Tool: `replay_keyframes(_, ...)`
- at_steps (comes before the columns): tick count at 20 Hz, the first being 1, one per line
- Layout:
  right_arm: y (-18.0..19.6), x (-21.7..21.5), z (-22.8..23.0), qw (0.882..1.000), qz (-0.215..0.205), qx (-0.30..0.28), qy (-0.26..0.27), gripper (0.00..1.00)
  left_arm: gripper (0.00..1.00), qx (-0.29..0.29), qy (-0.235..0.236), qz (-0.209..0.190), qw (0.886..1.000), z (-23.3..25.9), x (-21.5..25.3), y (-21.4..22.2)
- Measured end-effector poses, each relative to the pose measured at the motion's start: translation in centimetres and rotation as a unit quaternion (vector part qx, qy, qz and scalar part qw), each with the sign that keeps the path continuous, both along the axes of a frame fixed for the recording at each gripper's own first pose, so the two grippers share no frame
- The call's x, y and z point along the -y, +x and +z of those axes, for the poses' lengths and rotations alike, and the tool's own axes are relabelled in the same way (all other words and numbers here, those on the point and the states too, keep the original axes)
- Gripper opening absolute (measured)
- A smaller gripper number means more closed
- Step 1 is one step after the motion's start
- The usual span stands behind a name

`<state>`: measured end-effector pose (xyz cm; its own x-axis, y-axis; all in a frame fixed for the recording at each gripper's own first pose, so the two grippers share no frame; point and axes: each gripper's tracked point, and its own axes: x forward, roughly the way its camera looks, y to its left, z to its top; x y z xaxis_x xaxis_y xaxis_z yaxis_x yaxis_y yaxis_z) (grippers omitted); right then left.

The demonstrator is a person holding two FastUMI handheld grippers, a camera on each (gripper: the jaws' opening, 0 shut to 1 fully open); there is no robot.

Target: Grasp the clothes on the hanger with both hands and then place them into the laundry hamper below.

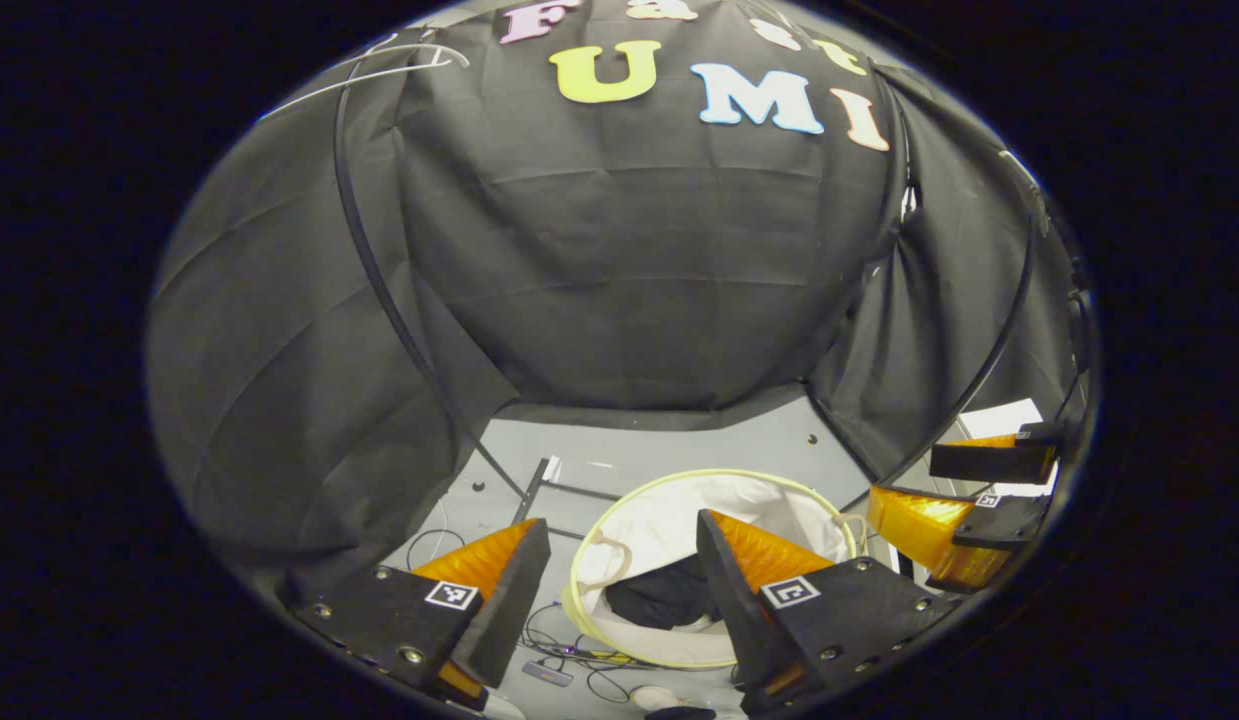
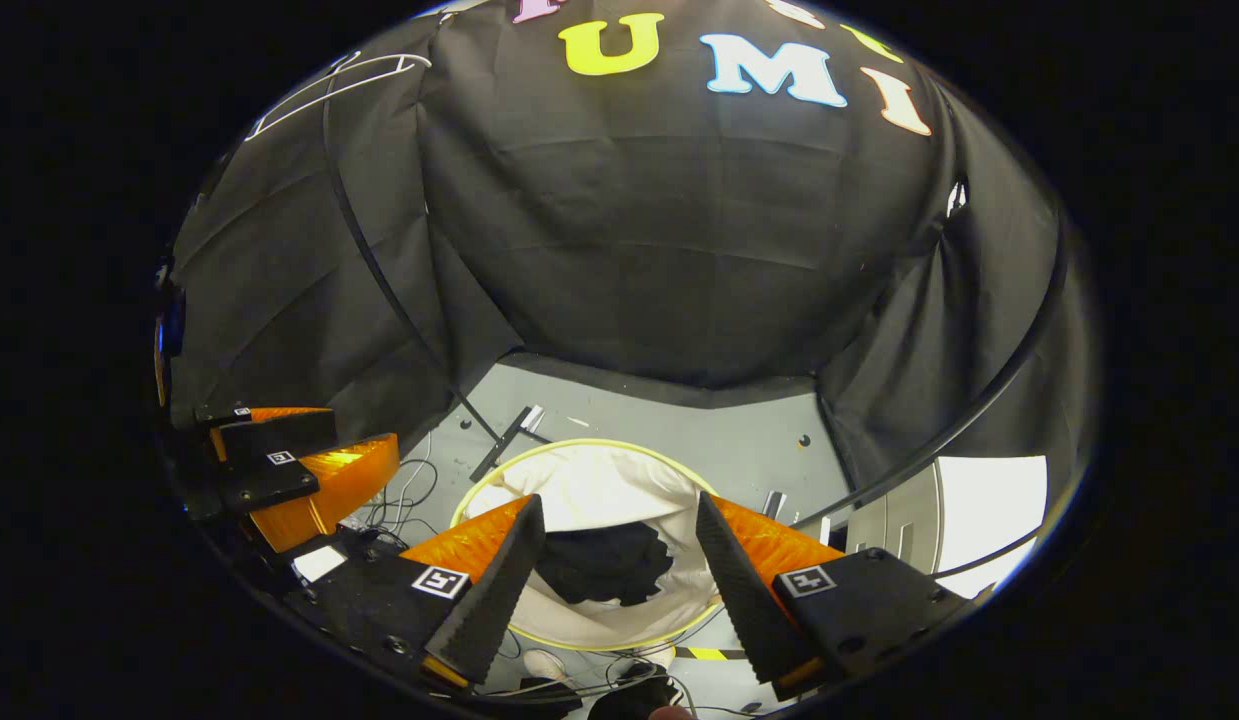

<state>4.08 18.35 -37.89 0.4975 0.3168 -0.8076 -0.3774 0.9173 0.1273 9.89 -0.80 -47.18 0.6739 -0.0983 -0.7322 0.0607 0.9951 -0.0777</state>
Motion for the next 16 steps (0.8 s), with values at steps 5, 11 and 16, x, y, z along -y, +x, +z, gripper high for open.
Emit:
replay_keyframes(5,-0.1,0.3,2.5,1.000,-0.007,0.025,0.017,0.93,0.87,0.021,0.001,-0.013,1.000,2.6,0.3,-0.1)
replay_keyframes(11,0.1,1.7,7.3,0.996,-0.029,0.076,0.038,0.93,0.87,0.075,0.004,-0.035,0.997,7.5,-0.3,-1.0)
replay_keyframes(16,-0.4,3.9,12.4,0.989,-0.064,0.127,0.047,0.97,0.86,0.133,-0.012,-0.044,0.990,13.9,-2.3,-2.7)
